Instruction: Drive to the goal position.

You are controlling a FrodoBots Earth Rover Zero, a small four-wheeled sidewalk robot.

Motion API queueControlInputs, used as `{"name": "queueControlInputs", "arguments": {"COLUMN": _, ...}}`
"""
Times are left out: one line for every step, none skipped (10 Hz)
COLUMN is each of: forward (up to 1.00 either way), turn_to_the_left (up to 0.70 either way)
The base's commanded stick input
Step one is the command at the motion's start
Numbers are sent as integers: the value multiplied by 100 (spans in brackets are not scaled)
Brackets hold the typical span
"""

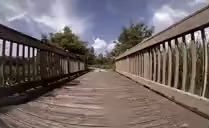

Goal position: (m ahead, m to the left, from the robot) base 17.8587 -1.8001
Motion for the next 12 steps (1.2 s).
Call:
{"name": "queueControlInputs", "arguments": {"forward": 85, "turn_to_the_left": 0}}
{"name": "queueControlInputs", "arguments": {"forward": 85, "turn_to_the_left": 0}}
{"name": "queueControlInputs", "arguments": {"forward": 85, "turn_to_the_left": 0}}
{"name": "queueControlInputs", "arguments": {"forward": 85, "turn_to_the_left": 0}}
{"name": "queueControlInputs", "arguments": {"forward": 85, "turn_to_the_left": 0}}
{"name": "queueControlInputs", "arguments": {"forward": 85, "turn_to_the_left": 0}}
{"name": "queueControlInputs", "arguments": {"forward": 84, "turn_to_the_left": 0}}
{"name": "queueControlInputs", "arguments": {"forward": 84, "turn_to_the_left": 0}}
{"name": "queueControlInputs", "arguments": {"forward": 84, "turn_to_the_left": 0}}
{"name": "queueControlInputs", "arguments": {"forward": 84, "turn_to_the_left": 0}}
{"name": "queueControlInputs", "arguments": {"forward": 84, "turn_to_the_left": 0}}
{"name": "queueControlInputs", "arguments": {"forward": 84, "turn_to_the_left": 0}}
